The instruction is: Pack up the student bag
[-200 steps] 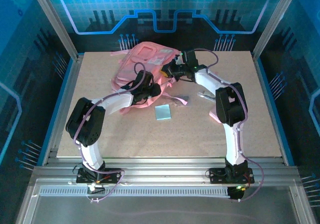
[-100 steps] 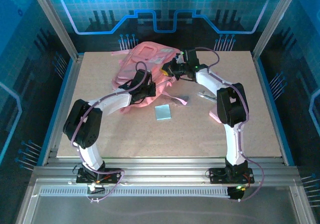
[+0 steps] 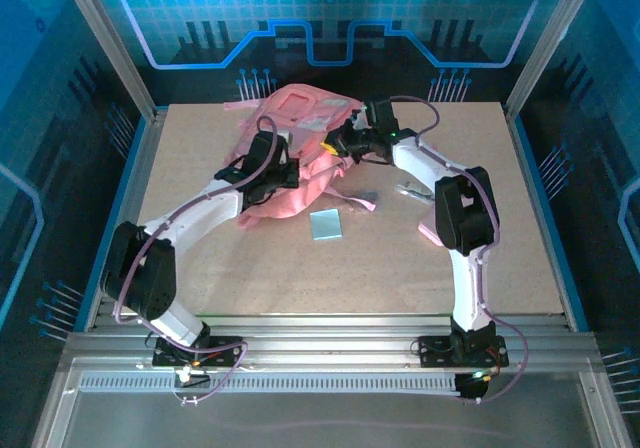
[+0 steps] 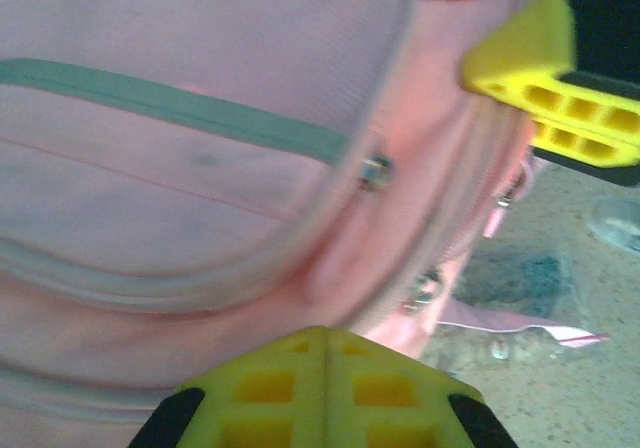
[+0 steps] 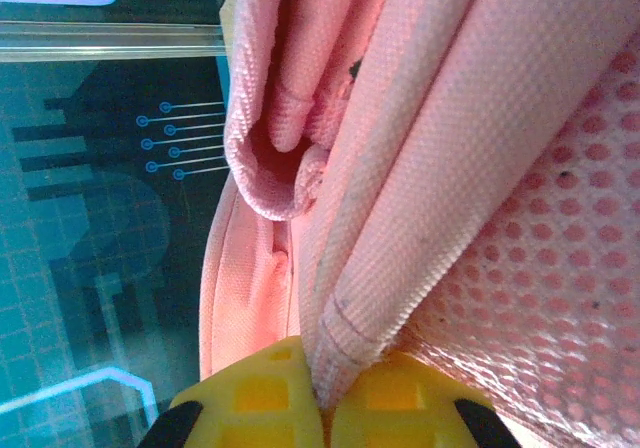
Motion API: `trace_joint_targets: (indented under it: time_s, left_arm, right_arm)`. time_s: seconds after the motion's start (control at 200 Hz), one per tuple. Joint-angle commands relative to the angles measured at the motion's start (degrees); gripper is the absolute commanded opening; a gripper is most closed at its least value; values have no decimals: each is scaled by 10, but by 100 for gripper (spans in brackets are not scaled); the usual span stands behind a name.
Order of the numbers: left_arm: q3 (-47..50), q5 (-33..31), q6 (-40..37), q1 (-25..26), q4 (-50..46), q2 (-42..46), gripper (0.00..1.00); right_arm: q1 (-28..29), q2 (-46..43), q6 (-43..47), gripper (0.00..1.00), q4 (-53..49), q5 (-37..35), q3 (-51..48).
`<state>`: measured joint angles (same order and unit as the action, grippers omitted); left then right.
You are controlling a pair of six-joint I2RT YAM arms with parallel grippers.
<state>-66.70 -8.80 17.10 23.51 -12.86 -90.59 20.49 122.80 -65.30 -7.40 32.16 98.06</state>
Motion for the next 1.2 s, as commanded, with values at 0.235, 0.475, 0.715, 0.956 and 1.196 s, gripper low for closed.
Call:
trace_joint_targets:
  time_s: [0.235,0.475,0.715,0.956,1.196]
  left_arm:
    - [35,64,14,-31,-35,25,0]
    - [109,135,101,16,164,27,42]
    - [124,124,189,31,269,-22,52]
    - [110,99,255,31,284,-34,54]
    - [91,84,331,46,212,-18,56]
  right_arm:
    - [-18,-41,26,0,14,-17,18]
    - [-9,-47,-39,0,49,-7,1]
    - [-4,-71,-74,0,51,-15,1]
    - [-8,-66,-107,0,76,-11,0]
    - [-20,-51,-118,0,78,-21,16]
